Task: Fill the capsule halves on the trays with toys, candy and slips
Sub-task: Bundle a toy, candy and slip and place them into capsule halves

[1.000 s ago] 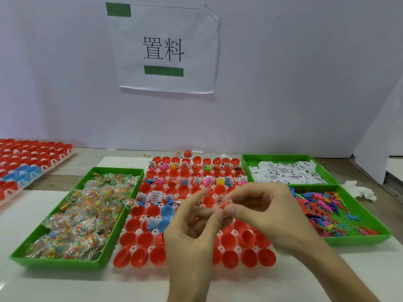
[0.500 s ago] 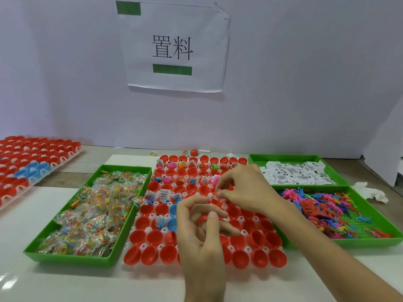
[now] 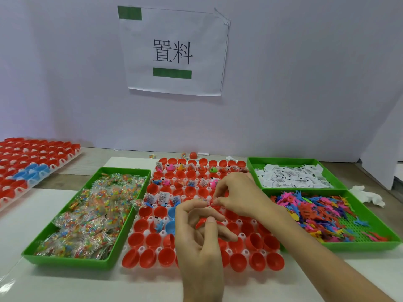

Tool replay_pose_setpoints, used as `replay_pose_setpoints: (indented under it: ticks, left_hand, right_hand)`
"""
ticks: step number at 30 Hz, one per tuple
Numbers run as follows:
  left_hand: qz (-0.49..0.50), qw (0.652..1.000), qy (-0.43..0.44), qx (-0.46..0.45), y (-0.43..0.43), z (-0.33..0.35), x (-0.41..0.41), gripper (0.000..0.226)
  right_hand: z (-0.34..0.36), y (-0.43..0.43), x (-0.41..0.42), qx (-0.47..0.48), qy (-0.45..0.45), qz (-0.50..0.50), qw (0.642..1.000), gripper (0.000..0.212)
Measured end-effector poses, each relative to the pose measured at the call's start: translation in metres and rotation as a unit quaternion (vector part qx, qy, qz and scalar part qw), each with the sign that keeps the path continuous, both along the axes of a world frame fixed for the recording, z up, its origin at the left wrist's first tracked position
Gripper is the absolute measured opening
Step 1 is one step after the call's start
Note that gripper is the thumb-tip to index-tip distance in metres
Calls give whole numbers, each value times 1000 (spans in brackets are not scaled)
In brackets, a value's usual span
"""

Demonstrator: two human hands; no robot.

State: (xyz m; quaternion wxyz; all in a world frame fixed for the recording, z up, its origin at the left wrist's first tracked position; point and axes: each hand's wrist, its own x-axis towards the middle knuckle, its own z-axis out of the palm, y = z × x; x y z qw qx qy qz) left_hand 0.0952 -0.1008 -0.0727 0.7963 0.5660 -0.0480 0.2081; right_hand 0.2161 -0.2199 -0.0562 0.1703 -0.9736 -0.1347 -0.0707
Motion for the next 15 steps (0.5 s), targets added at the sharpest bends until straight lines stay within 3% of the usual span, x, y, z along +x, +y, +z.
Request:
replay_pose_setpoints:
  ticks: [8,15]
  left_hand:
    - [10,1000,5,7,2,2,1,33]
    - [14,1000,3,7,3,2,2,40]
  right_hand:
    - [1,9,1,-57,28,20,998,8]
    - [7,4,-1,10,14,20,1000,14]
